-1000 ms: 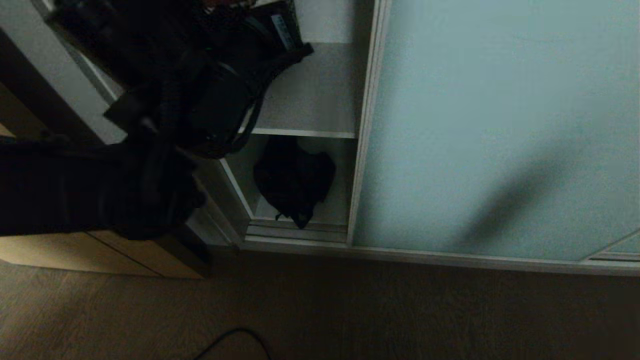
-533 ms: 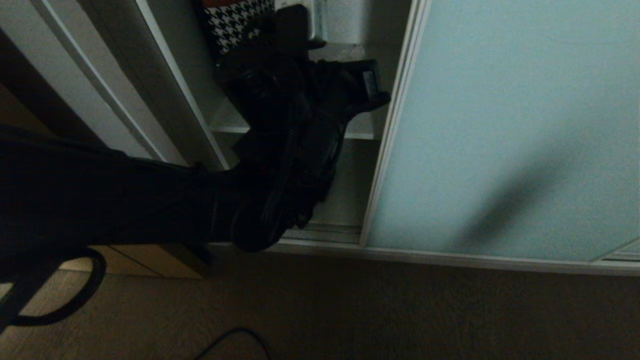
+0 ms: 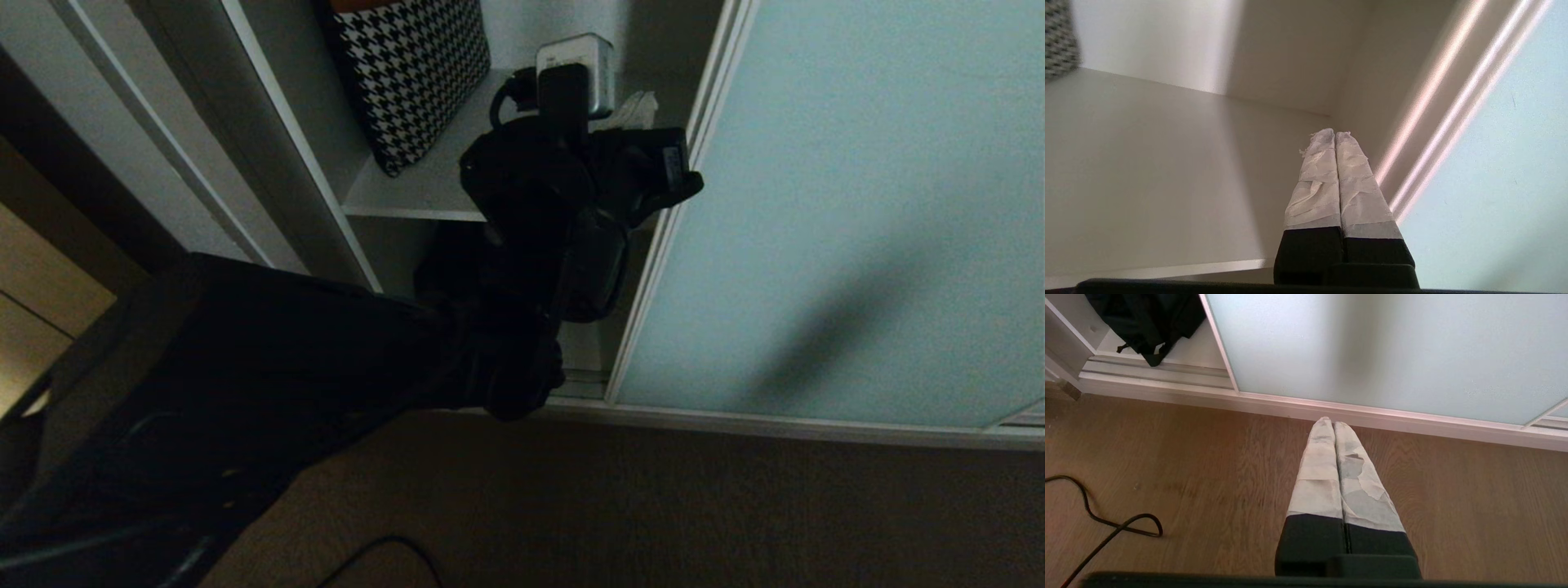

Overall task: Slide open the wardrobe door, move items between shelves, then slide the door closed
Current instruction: Open the door

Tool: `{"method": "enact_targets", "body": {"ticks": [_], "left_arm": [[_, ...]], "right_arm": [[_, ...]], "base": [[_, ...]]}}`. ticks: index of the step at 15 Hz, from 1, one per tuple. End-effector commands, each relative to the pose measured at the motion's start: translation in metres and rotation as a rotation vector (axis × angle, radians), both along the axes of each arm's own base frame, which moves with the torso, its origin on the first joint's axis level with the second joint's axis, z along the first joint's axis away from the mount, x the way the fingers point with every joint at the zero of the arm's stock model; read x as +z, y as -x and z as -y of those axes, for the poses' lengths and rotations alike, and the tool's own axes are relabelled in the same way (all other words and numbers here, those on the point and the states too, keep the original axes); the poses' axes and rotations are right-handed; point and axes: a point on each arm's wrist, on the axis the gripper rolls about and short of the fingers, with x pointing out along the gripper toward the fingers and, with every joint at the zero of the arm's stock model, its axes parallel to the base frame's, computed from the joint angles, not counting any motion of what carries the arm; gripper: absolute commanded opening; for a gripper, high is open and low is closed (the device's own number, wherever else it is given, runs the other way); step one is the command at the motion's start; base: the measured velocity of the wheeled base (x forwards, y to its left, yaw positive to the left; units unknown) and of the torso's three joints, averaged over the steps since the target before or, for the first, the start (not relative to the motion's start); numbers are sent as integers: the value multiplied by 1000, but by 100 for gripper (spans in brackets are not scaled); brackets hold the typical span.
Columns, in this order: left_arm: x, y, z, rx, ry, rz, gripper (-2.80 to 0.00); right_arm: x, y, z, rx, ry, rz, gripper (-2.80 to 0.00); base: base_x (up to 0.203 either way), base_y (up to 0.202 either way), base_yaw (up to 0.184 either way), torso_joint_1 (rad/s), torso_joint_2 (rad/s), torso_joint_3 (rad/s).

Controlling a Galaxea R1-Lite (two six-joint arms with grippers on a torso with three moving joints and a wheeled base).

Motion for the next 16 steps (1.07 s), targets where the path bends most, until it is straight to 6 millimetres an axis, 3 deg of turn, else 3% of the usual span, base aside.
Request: {"method": "enact_targets", "body": {"ticks": [1,7,10,13,16], "left_arm": [[-19,-6,20,-13,-10,-2,-280],[-27,21,54,-98,-26,8,-280],[-25,21,56,-98,-8,19,-280],[8,33,38,-84,56,58,-280],[55,57,3,-55,116,96,-280]], "right_arm": [[0,0,0,0,0,-1,-280],[0,0,0,0,0,-2,-280],[0,0,0,1,0,-1,-280],[0,0,0,1,0,-1,-280],[0,0,0,0,0,-2,-280]], "base": [[0,0,0,0,0,0],[0,0,0,0,0,0],[0,0,0,0,0,0],[0,0,0,0,0,0],[0,0,0,0,0,0]]}}
